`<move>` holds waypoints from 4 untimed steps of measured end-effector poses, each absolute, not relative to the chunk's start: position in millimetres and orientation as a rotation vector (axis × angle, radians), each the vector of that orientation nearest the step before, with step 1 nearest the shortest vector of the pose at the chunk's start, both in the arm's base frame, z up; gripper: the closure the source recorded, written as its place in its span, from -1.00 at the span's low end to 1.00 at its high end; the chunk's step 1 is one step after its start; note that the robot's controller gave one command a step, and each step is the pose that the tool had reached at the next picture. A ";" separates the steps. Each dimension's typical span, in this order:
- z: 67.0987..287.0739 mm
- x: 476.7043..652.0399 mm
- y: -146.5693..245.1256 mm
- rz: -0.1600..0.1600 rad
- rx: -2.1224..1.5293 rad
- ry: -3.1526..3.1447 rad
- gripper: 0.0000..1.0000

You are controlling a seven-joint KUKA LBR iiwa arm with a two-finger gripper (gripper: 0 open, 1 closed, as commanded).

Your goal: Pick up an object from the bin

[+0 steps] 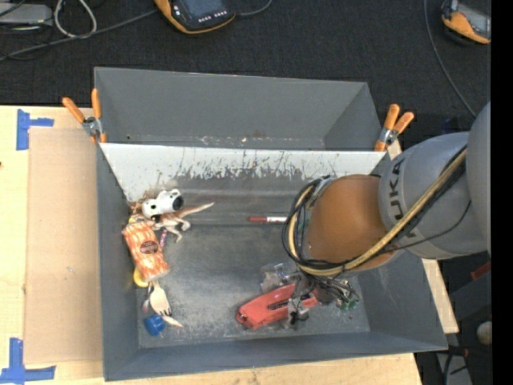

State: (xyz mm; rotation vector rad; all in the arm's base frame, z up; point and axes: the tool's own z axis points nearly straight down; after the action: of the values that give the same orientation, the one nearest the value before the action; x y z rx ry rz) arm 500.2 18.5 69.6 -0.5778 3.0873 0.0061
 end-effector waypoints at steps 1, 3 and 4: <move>71.7 499.9 18.7 0.006 -0.578 3.087 1.00; 71.7 499.9 18.7 0.006 -0.578 3.087 1.00; 142.3 499.4 19.6 0.008 -0.577 3.090 1.00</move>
Offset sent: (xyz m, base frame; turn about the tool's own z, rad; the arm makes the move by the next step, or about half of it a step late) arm -0.0002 0.0002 0.0042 -0.0002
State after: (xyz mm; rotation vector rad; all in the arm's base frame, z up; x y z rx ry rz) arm 499.4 19.6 142.3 -0.5772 3.0899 0.0077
